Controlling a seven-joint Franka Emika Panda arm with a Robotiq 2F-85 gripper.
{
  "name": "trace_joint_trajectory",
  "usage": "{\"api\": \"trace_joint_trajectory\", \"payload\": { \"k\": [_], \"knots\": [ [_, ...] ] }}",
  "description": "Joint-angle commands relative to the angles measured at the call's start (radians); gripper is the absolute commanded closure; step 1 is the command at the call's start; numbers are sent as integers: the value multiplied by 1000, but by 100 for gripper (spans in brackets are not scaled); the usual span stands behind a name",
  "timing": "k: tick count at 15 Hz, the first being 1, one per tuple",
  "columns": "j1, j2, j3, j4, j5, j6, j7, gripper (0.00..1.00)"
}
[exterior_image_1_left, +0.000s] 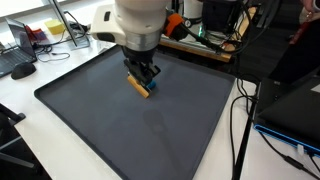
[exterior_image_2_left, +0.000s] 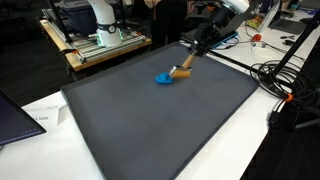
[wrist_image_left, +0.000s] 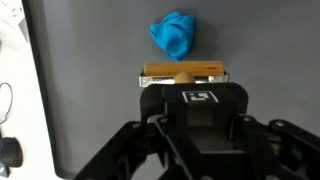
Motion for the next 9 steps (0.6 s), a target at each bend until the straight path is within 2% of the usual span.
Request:
{"api": "trace_joint_trajectory", "payload": {
  "k": [1,9],
  "knots": [
    [-59,12,-7,57,112,-12,-105,78],
    [-214,-2,-11,61,323,23,-272,78]
  ]
}}
